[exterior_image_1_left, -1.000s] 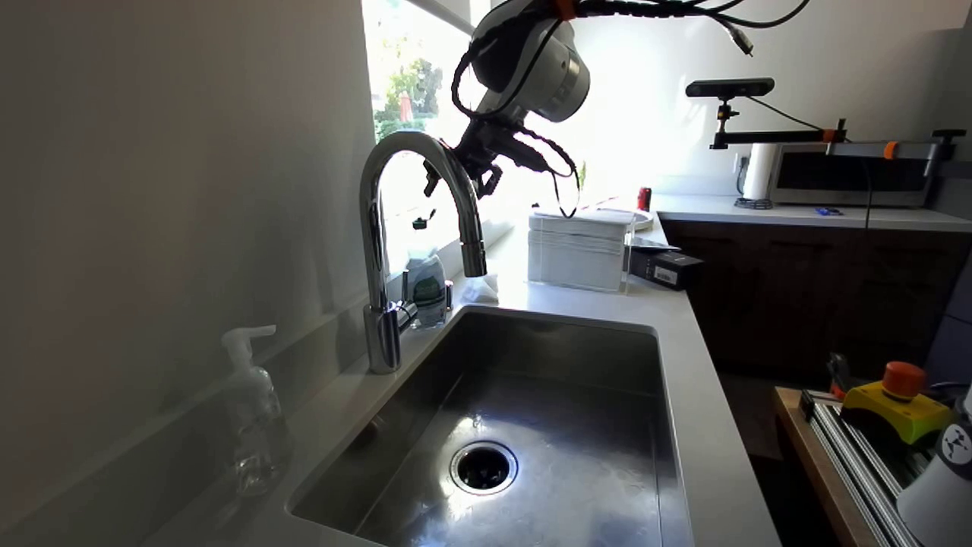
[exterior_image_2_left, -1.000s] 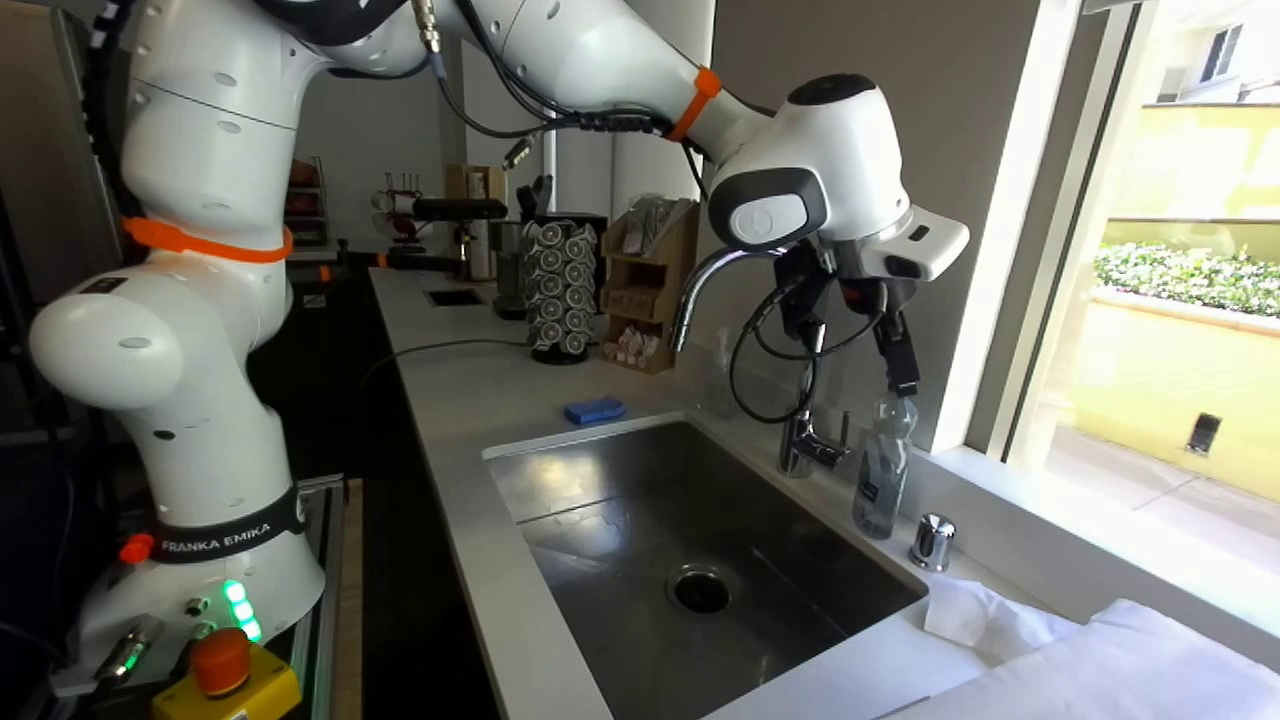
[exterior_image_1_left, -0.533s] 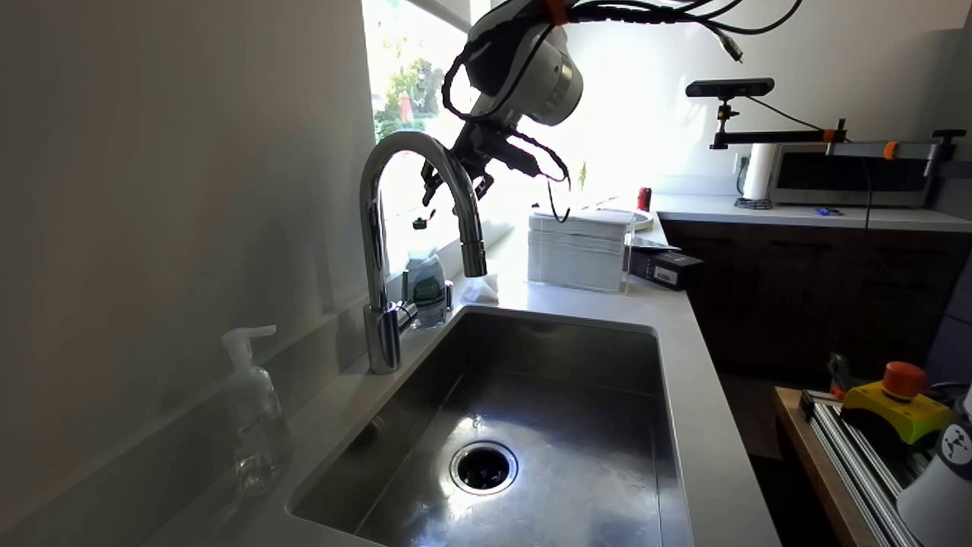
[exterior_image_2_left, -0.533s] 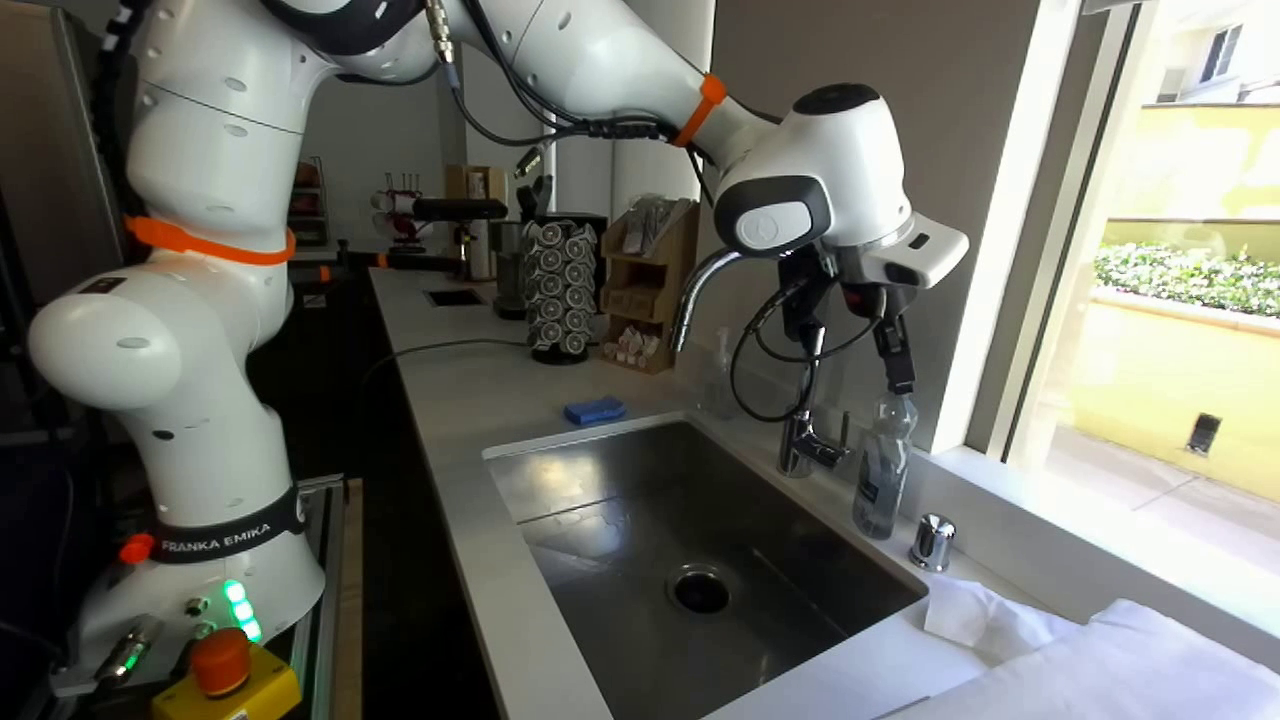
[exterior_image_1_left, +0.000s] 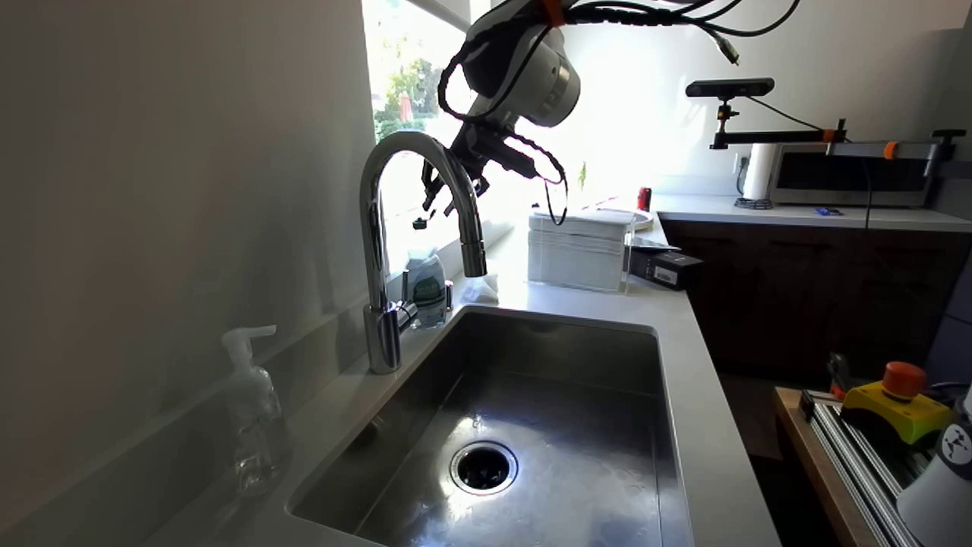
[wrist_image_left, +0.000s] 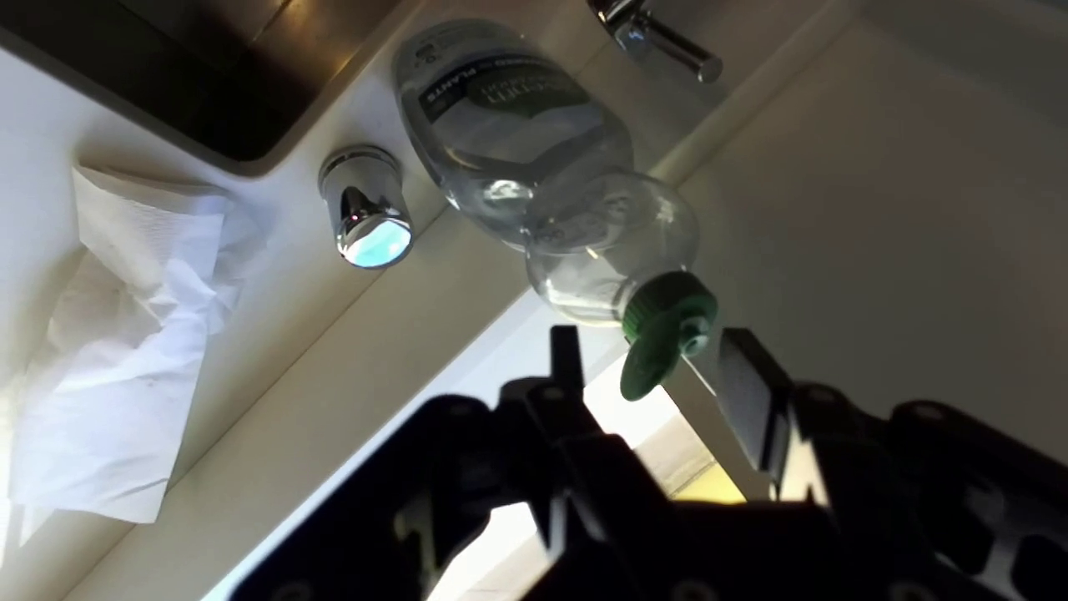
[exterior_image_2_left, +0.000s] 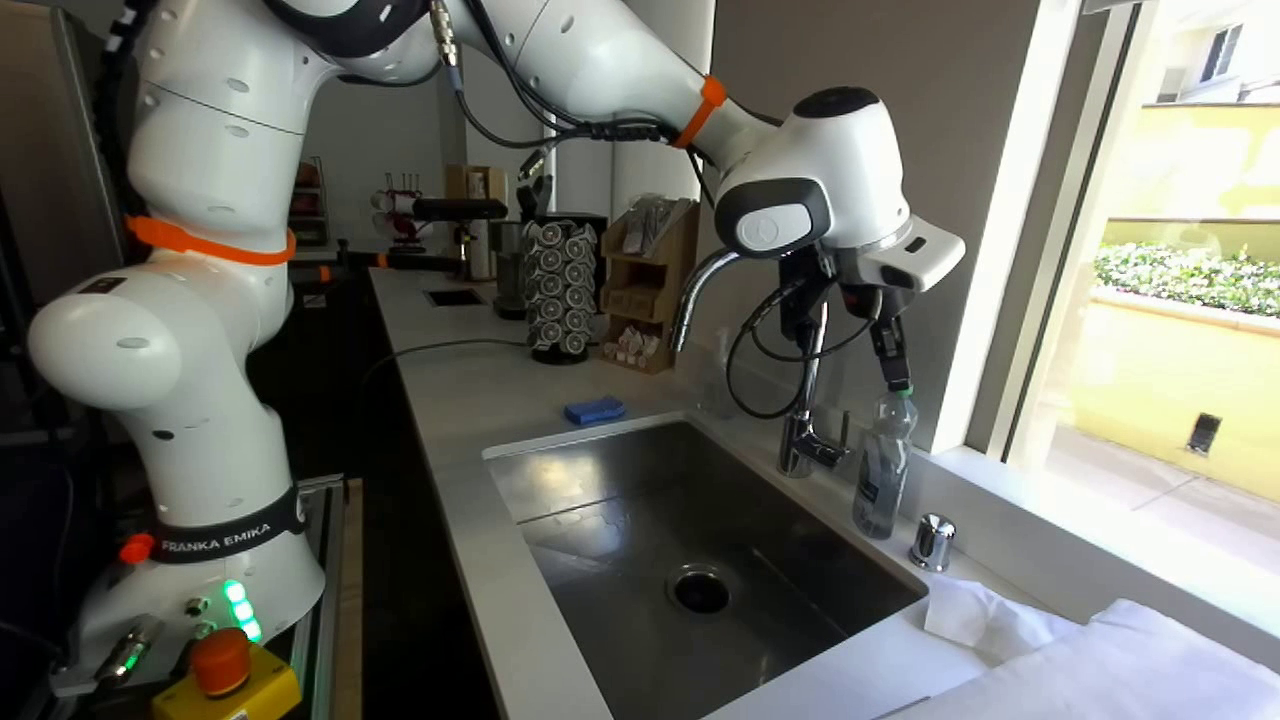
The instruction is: Put the soap bottle on the window seal
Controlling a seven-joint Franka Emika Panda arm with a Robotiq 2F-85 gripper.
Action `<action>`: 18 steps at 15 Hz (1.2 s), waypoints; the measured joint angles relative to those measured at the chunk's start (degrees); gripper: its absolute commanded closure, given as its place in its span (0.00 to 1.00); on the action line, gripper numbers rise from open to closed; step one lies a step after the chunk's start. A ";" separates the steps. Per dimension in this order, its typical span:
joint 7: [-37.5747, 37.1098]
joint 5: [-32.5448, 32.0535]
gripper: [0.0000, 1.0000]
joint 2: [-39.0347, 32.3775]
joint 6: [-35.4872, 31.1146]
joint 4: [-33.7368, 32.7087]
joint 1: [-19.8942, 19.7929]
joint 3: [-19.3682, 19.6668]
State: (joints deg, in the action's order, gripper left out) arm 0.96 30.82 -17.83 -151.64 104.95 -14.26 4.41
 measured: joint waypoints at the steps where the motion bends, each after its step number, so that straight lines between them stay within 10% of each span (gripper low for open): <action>1: -0.17 0.00 0.94 -0.02 0.00 0.00 0.00 -0.03; 18: -1.41 0.01 0.97 0.07 0.00 -0.17 -0.38 -0.19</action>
State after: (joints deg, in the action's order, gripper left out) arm -0.45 30.83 -17.77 -151.64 104.78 -14.64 4.22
